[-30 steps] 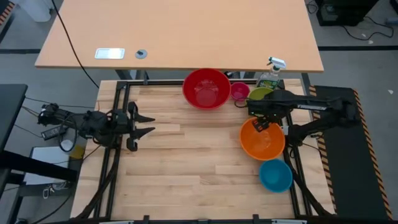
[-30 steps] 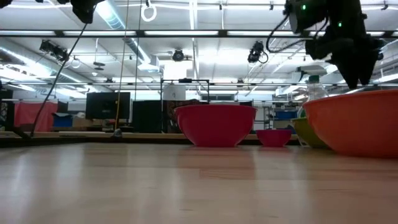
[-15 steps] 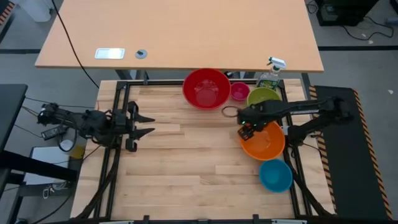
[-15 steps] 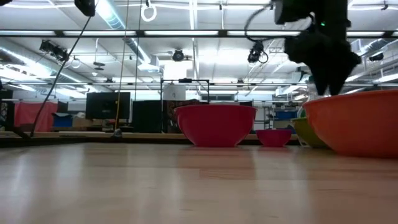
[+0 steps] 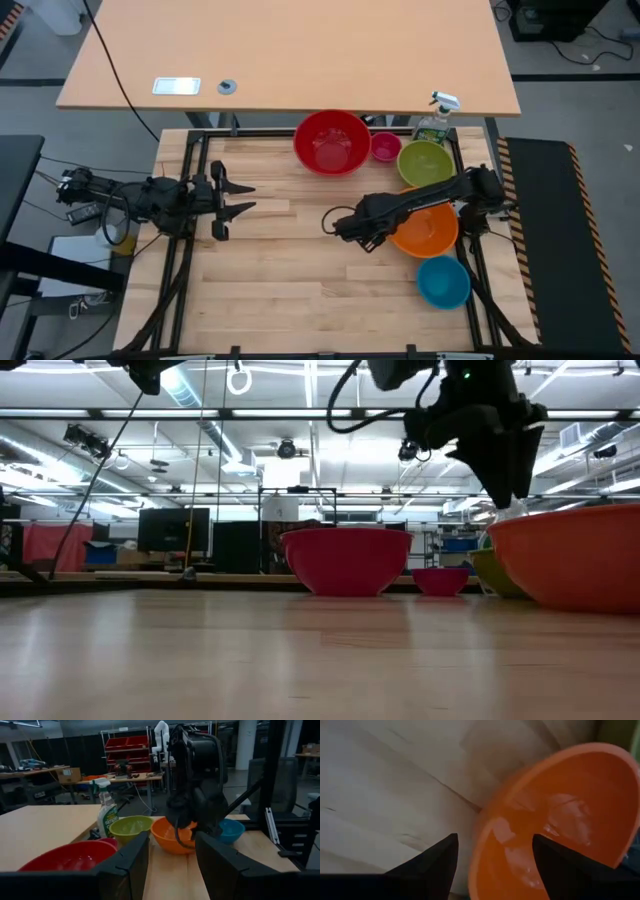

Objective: Nest bowls inside each other
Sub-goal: Stack the big orange bowl on top of the big red bowl

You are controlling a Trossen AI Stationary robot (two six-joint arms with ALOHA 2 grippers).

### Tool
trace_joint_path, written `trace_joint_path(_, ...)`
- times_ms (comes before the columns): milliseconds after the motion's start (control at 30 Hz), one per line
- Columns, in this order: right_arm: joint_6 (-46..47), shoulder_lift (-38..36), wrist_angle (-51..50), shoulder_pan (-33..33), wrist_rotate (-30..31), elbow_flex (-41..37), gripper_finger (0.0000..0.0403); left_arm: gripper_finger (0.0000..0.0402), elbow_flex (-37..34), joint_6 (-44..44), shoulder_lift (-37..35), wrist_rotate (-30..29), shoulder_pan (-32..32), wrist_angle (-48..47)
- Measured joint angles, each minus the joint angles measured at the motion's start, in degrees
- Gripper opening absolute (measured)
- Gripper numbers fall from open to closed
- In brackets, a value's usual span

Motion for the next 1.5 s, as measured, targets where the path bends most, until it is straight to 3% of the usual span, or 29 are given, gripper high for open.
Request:
trace_joint_path(167,-2.8,0.84,1.56,-0.11,-1.03,-2.64,0.0245,0.0165,0.0,-0.33,-0.06,-0.01,-0.15,-0.39)
trace_joint_path(467,1.79,-4.64,8.9,0.31,-2.49,-12.61,0.0198,0.0165,0.02,-0.09,-0.87,-0.02,-0.15,-2.06)
trace_joint_path(767,1.73,-4.4,15.12,0.91,-7.04,-18.71,0.012,0.0165,0.02,-0.03,-0.87,-0.02,-0.15,-1.99)
trace_joint_path(1067,0.82,-4.42,16.99,1.05,-9.33,-18.72,0.0015,0.0165,0.02,0.09,-0.87,-0.02,-0.15,-1.72)
trace_joint_path(1267,-0.78,-4.38,18.91,1.92,-9.04,-15.4,0.0028,0.0165,0.02,0.09,-0.87,-0.02,-0.15,-1.73)
trace_joint_path(1500,-6.48,-3.88,17.31,3.83,-4.47,-4.02,0.002,0.0165,0.02,0.07,-0.87,-0.04,-0.15,-2.12)
